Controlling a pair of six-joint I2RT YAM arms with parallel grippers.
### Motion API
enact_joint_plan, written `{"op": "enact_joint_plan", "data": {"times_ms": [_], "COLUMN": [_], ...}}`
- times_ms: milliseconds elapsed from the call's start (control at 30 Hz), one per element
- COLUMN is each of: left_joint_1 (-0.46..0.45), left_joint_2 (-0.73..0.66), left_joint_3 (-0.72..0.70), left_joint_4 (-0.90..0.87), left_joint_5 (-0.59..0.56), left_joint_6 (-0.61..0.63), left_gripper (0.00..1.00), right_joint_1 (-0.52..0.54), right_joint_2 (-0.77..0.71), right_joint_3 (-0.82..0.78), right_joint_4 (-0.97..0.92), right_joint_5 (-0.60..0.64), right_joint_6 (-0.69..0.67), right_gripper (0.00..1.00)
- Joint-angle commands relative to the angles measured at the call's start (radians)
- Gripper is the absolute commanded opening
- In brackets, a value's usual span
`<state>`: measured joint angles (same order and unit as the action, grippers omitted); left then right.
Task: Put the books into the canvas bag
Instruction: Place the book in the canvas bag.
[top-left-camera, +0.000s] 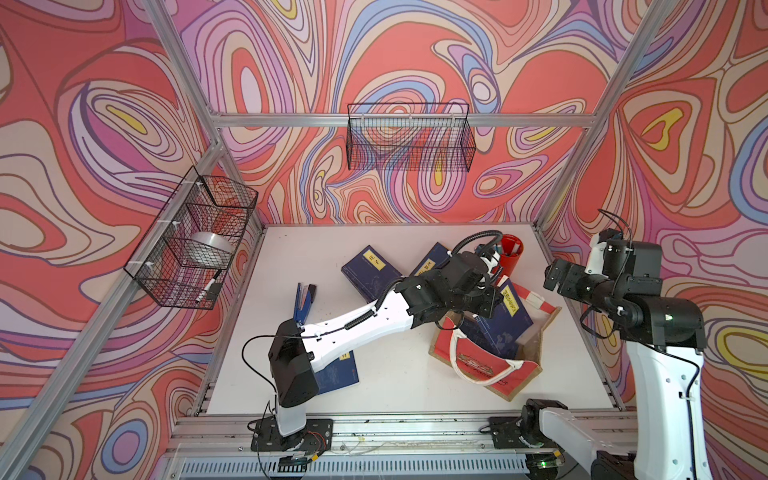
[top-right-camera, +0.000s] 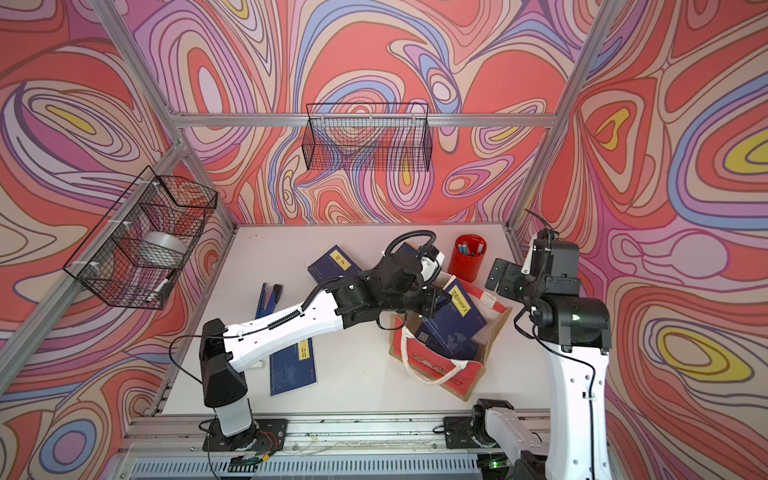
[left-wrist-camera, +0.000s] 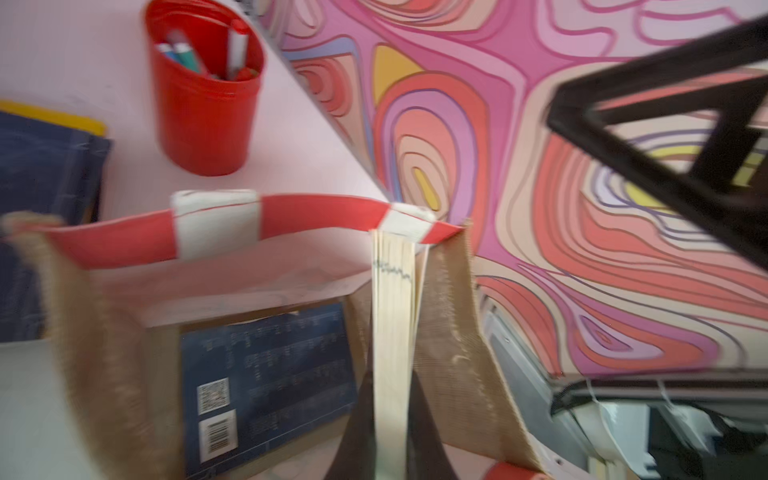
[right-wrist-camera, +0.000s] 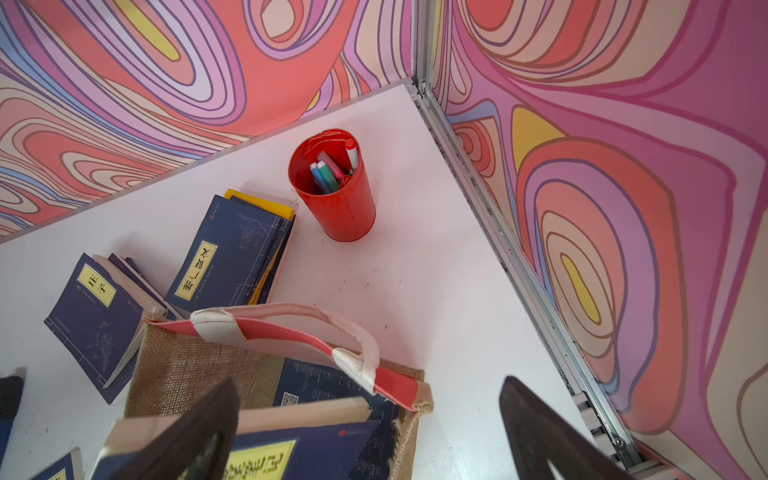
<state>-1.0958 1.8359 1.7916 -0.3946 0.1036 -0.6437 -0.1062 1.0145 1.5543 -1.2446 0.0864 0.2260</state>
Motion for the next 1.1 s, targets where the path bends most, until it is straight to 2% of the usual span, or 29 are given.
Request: {"op": "enact_joint_plan", "data": {"times_ms": [0,300,467,633,867,1067], "left_joint_1": [0.007,-0.002,-0.028,-0.027,-0.027,-0.024], "left_joint_2": [-0.018,0.08,0.145,0.185,0.262,0.282], "left_joint_3": [-0.012,0.073,0.158,0.187,0.228,0.239], "left_joint_4": [-0.071,-0.049,-0.09,-0.121,-0.138,-0.172], "left_joint_5": [-0.158,-0.012,0.025,0.049,0.115,0.129], "left_joint_6": [-0.045,-0.038,-0.038,-0.072,-0.122,-0.142], "left_gripper": [0.0,0.0,0.0,0.0,0.0,0.29], "right_joint_1": [-0.006,-0.006,-0.006,-0.006,-0.005,-0.005], "right_joint_2": [-0.012,-0.006,-0.003,-0.022,-0.112,-0.12], "right_joint_3": [0.008,-0.016,-0.011,-0.043,-0.121,-0.114], "right_joint_4": [0.005,0.039,0.03,-0.051,-0.136,-0.154], "right_joint_5": [-0.021,-0.075,-0.105,-0.211,-0.207,-0.182], "right_joint_6": [-0.01,0.001,-0.009,0.011,0.055,0.038], "right_gripper": [0.98,0.98,0.98,0.98,0.98,0.98]}}
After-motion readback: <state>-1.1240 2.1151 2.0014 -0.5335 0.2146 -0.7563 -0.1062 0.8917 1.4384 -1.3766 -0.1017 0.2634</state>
